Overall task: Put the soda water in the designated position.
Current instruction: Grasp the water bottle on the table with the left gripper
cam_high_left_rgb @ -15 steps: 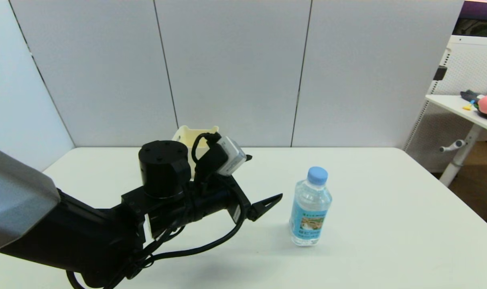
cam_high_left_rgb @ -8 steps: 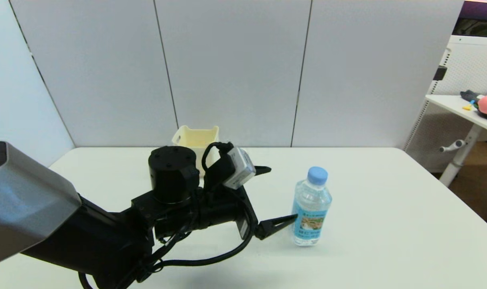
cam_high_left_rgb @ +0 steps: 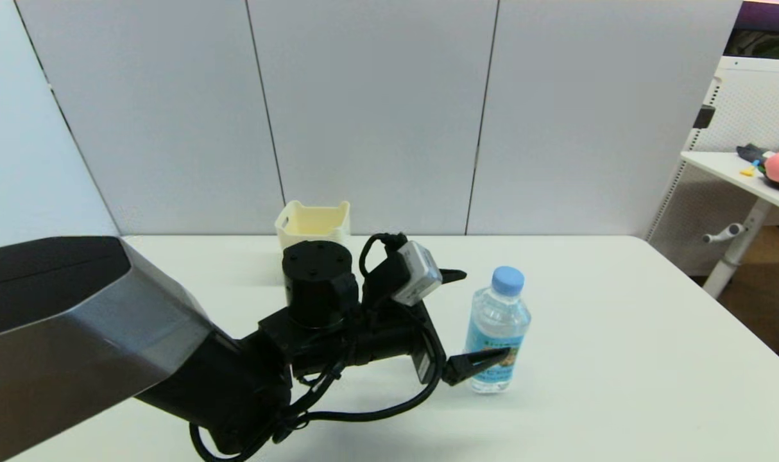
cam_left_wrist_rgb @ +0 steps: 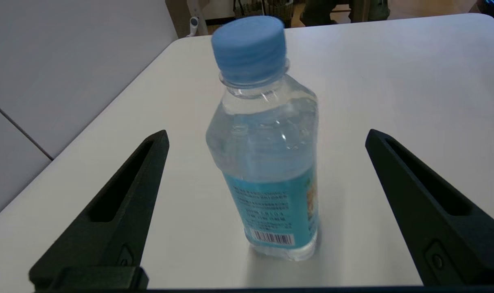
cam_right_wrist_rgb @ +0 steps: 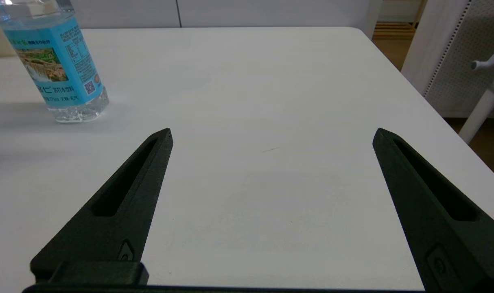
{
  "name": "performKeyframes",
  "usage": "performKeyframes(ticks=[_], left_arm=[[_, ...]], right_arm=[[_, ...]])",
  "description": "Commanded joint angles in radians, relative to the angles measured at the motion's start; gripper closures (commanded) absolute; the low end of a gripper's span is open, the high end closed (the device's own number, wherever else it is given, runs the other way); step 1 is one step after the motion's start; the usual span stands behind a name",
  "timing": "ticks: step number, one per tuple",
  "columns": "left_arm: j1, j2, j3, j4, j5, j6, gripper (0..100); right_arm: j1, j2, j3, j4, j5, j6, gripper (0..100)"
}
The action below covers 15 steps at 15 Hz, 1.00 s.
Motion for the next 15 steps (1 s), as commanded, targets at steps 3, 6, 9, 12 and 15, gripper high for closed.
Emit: performKeyframes(ticks=[3,6,9,12,15], left_arm=[[-0.008,0.135,-0.127,-0.035,-0.002,-0.053,0],[-0.027,0.181,-0.180,-0.040,-0.002,-0.066,0],[-0.048,0.212,-0.212,-0.058,0.000,-0.073,0],[-0.059,0.236,-0.225,-0.096,0.002,-0.087,0],[-0.059,0.241,-0.225,-0.105,0.003,-0.087,0]], right_arm=[[0.000,0.001,0.000,0.000,0.000,0.000,0],[0.000,0.001,0.000,0.000,0.000,0.000,0],[0.000,0.001,0.000,0.000,0.000,0.000,0],[0.000,0.001,0.000,0.000,0.000,0.000,0],[0.000,0.001,0.000,0.000,0.000,0.000,0]])
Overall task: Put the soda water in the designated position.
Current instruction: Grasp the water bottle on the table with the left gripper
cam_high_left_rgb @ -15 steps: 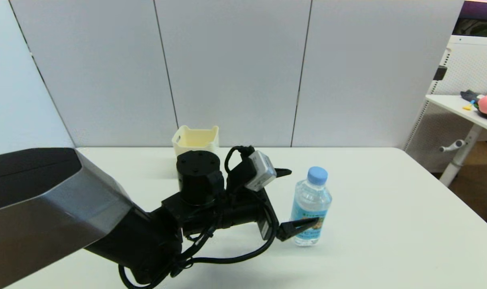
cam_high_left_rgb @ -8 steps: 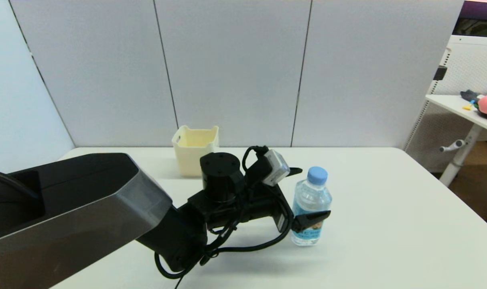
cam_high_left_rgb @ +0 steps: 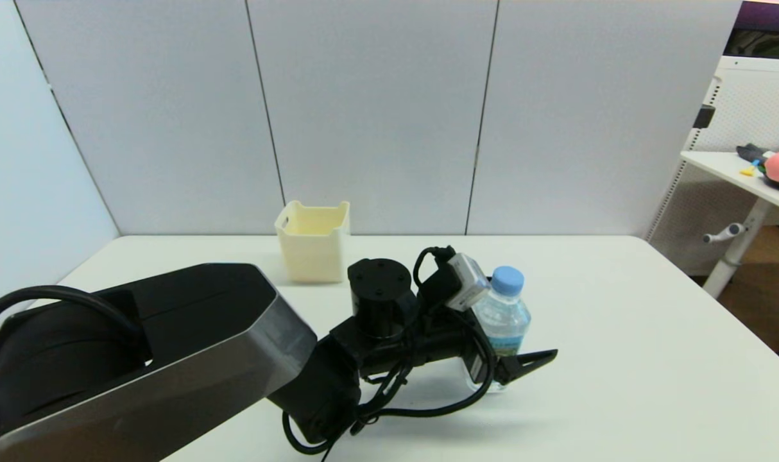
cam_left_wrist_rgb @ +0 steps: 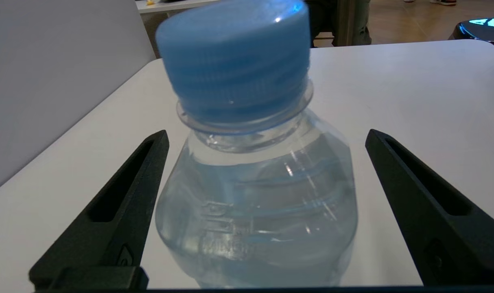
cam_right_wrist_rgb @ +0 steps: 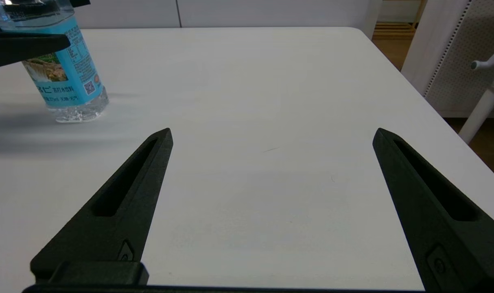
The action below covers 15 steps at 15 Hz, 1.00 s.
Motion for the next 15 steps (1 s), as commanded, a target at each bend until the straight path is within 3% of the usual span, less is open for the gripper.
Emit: performKeyframes(ticks=[1,10,11,15], left_arm=[[0.000,0.009,-0.001,-0.009,-0.002,0.002,0],[0.000,0.009,-0.007,-0.031,0.005,0.002,0],[0.000,0.011,-0.006,-0.038,0.005,0.002,100],[0.000,0.023,-0.003,-0.070,0.010,0.001,100]], right_arm=[[0.000,0.001,0.000,0.000,0.000,0.000,0],[0.000,0.001,0.000,0.000,0.000,0.000,0],[0.000,0.001,0.000,0.000,0.000,0.000,0],[0.000,0.001,0.000,0.000,0.000,0.000,0]])
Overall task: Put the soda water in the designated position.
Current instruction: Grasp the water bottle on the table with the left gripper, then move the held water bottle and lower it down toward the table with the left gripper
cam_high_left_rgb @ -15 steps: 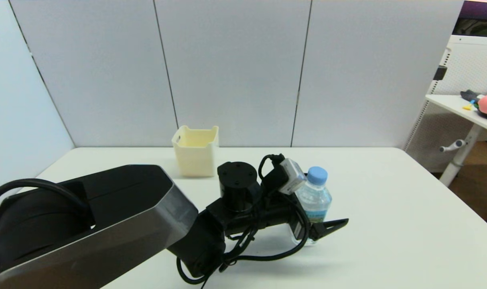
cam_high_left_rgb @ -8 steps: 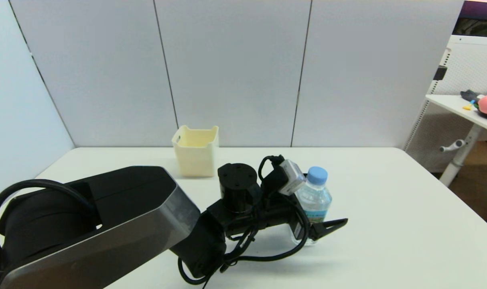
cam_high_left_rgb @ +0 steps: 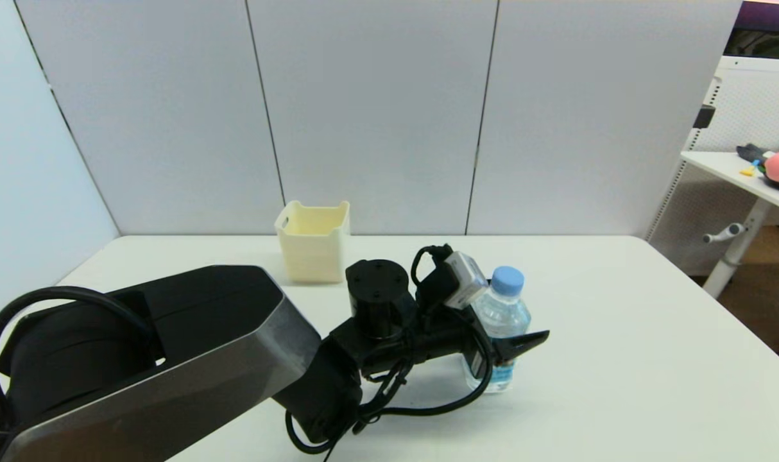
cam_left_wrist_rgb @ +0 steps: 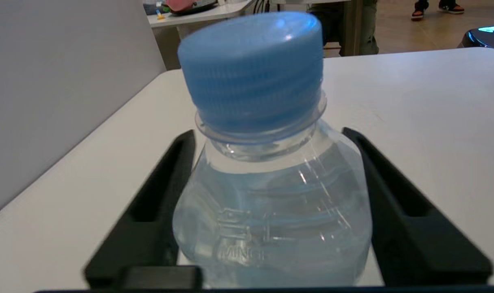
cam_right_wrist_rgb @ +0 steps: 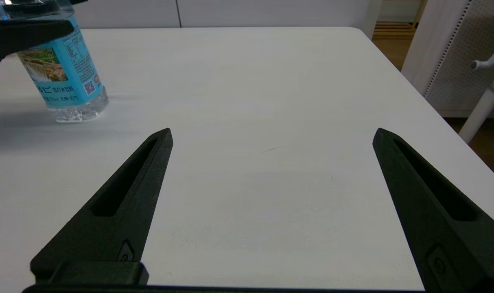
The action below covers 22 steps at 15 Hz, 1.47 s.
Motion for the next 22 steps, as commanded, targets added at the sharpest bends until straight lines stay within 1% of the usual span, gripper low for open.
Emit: performKeyframes(ticks=[1,10,12,14,16,20,22], left_arm=[[-0.001,0.009,0.003,-0.014,-0.001,0.000,100],[0.002,-0.013,0.000,-0.019,0.001,0.000,100],[0.018,-0.053,0.002,-0.014,0.001,0.000,100],[0.052,-0.106,0.006,-0.007,0.022,0.002,100],[0.102,-0.174,0.020,0.038,0.039,0.003,100],[0.196,-0.341,0.023,0.254,0.053,0.002,100],[0.256,-0.401,0.023,0.300,0.098,0.003,100]], right_arm=[[0.000,0.001,0.000,0.000,0.000,0.000,0],[0.000,0.001,0.000,0.000,0.000,0.000,0],[0.000,0.001,0.000,0.000,0.000,0.000,0],[0.000,0.001,0.000,0.000,0.000,0.000,0],[0.000,0.001,0.000,0.000,0.000,0.000,0],[0.000,0.001,0.000,0.000,0.000,0.000,0],[0.000,0.001,0.000,0.000,0.000,0.000,0]])
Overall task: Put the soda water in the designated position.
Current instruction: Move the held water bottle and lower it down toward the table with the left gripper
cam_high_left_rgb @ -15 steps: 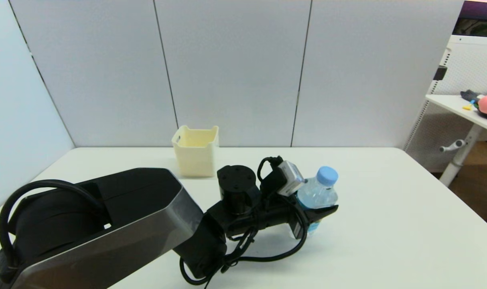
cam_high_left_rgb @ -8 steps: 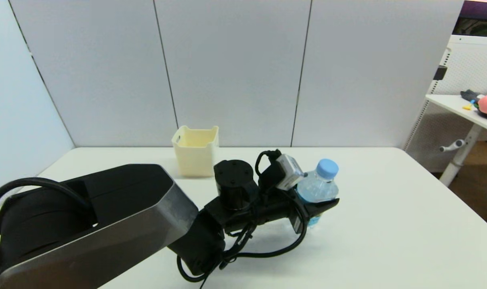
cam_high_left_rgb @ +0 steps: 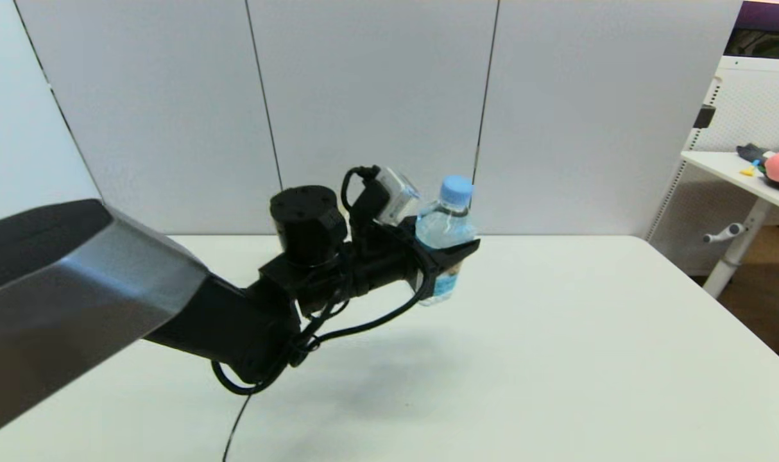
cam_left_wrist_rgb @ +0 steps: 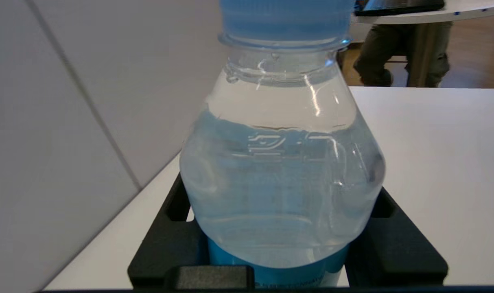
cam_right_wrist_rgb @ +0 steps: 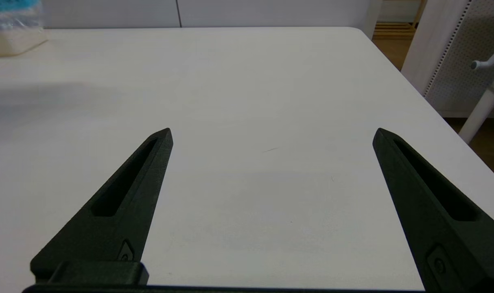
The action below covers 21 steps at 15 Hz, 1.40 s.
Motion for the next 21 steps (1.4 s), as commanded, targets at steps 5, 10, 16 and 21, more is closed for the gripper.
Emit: performKeyframes(ticks=[5,10,16,21], left_arm=[[0.290,-0.275,0.039,0.148,0.100,0.001,100],[0.488,-0.344,0.071,0.173,0.098,-0.079,100],[0.676,-0.273,0.105,0.168,0.103,-0.114,100],[0.693,-0.106,0.105,0.055,0.103,-0.171,100]], right_arm=[[0.000,0.001,0.000,0.000,0.000,0.000,0],[0.000,0.001,0.000,0.000,0.000,0.000,0],[0.000,0.001,0.000,0.000,0.000,0.000,0],[0.000,0.001,0.000,0.000,0.000,0.000,0]])
